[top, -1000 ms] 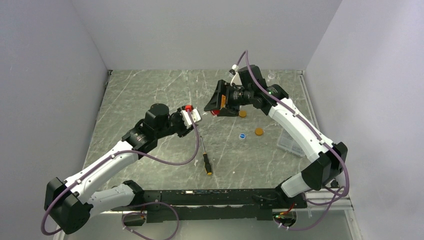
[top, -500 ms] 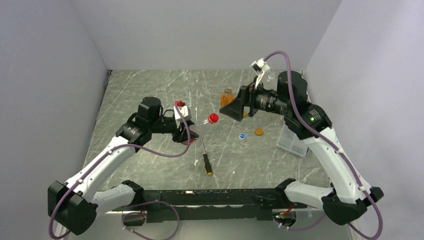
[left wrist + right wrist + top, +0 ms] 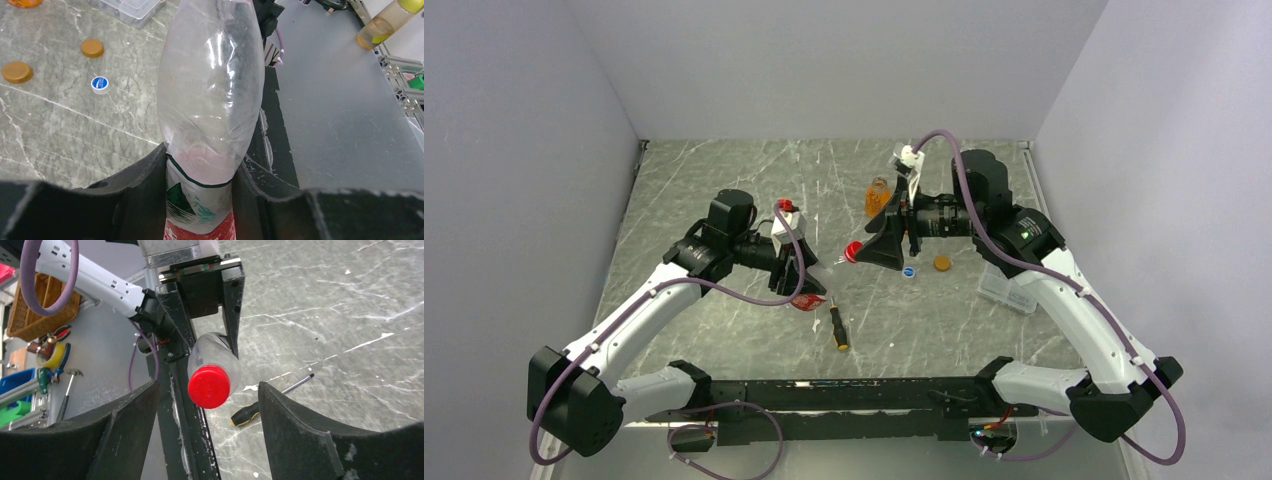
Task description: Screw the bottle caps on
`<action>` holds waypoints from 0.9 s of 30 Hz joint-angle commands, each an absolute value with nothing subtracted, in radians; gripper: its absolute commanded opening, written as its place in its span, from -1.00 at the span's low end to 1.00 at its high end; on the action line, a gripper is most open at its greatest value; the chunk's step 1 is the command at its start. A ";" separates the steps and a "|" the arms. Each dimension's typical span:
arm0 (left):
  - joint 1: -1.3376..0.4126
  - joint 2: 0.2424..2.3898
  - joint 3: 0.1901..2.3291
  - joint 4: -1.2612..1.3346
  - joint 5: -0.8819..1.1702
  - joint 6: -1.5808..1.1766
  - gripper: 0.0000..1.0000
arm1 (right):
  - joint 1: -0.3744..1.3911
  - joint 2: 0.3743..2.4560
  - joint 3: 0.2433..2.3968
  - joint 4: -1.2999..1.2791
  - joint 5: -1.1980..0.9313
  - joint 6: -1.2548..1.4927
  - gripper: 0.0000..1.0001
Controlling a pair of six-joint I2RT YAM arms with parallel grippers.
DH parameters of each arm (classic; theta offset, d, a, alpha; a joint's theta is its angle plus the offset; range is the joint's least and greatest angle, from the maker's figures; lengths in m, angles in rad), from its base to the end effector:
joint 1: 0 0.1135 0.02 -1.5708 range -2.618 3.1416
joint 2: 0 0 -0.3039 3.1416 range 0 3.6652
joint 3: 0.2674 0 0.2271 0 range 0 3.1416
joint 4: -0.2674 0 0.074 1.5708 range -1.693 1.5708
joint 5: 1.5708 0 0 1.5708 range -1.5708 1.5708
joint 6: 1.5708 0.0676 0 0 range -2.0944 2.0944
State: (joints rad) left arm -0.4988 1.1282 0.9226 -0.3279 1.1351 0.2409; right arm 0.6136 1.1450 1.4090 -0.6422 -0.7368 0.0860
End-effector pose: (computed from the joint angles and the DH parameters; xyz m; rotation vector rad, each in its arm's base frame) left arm 0.1505 -0.1518 0.3500 1.3264 1.5159 -1.3356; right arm 0.1419 0.1555 0.4595 -1.0077 1.7599 1.1678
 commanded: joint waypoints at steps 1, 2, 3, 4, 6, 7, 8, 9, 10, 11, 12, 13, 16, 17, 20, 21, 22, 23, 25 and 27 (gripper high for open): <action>-0.497 1.120 0.950 -0.316 1.186 0.235 -1.00 | 0.643 1.162 1.458 -0.646 -0.747 0.032 0.43; -0.497 1.120 0.950 -0.317 1.185 0.235 -1.00 | 0.647 1.166 1.460 -0.646 -0.745 0.032 0.38; -0.497 1.120 0.950 -0.317 1.184 0.235 -1.00 | 0.654 1.170 1.464 -0.648 -0.738 0.031 0.34; -0.497 1.118 0.949 -0.316 1.184 0.232 -1.00 | 0.660 1.177 1.469 -0.653 -0.731 0.029 0.33; -0.497 1.119 0.950 -0.313 1.183 0.230 -1.00 | 0.669 1.184 1.474 -0.661 -0.723 0.025 0.28; -0.497 1.118 0.948 -0.313 1.182 0.230 -1.00 | 0.672 1.188 1.475 -0.663 -0.721 0.025 0.23; -0.497 1.117 0.948 -0.311 1.181 0.229 -1.00 | 0.674 1.189 1.477 -0.665 -0.719 0.025 0.20; -0.497 1.117 0.948 -0.311 1.180 0.229 -1.00 | 0.676 1.190 1.477 -0.666 -0.716 0.025 0.16; -0.497 1.117 0.947 -0.309 1.178 0.228 -1.00 | 0.677 1.190 1.476 -0.666 -0.715 0.025 0.12; -0.497 1.115 0.946 -0.307 1.177 0.226 -1.00 | 0.679 1.192 1.475 -0.667 -0.715 0.025 0.10; -0.497 1.115 0.945 -0.305 1.176 0.226 -1.00 | 0.682 1.193 1.475 -0.671 -0.716 0.023 0.10; -0.497 1.115 0.945 -0.306 1.175 0.225 -1.00 | 0.683 1.194 1.477 -0.676 -0.714 0.021 0.09; -0.497 1.113 0.943 -0.304 1.171 0.224 -1.00 | 0.687 1.198 1.480 -0.685 -0.703 0.020 0.04; -0.497 1.112 0.943 -0.302 1.169 0.223 -1.00 | 0.688 1.201 1.481 -0.687 -0.700 0.020 0.02; -0.497 1.109 0.942 -0.299 1.163 0.221 -1.00 | 0.690 1.203 1.485 -0.693 -0.678 0.025 -0.16; -0.497 1.108 0.942 -0.296 1.160 0.219 -1.00 | 0.690 1.206 1.487 -0.697 -0.678 0.026 -0.24; -0.497 1.108 0.942 -0.296 1.155 0.218 -1.00 | 0.692 1.210 1.492 -0.700 -0.679 0.029 -0.31; -0.497 1.106 0.941 -0.293 1.145 0.217 -1.00 | 0.691 1.215 1.495 -0.703 -0.674 0.036 -0.39; -0.497 1.100 0.943 -0.284 1.113 0.213 -1.00 | 0.692 1.226 1.505 -0.708 -0.645 0.063 -0.49; -0.497 1.086 0.947 -0.267 1.059 0.211 -1.00 | 0.692 1.248 1.529 -0.725 -0.604 0.116 -0.60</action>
State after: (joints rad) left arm -0.4984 1.1255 0.9226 -0.3225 1.1194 0.2214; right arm 0.6846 1.2209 1.4616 -0.7166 -0.6693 0.0540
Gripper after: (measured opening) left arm 0.456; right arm 0.363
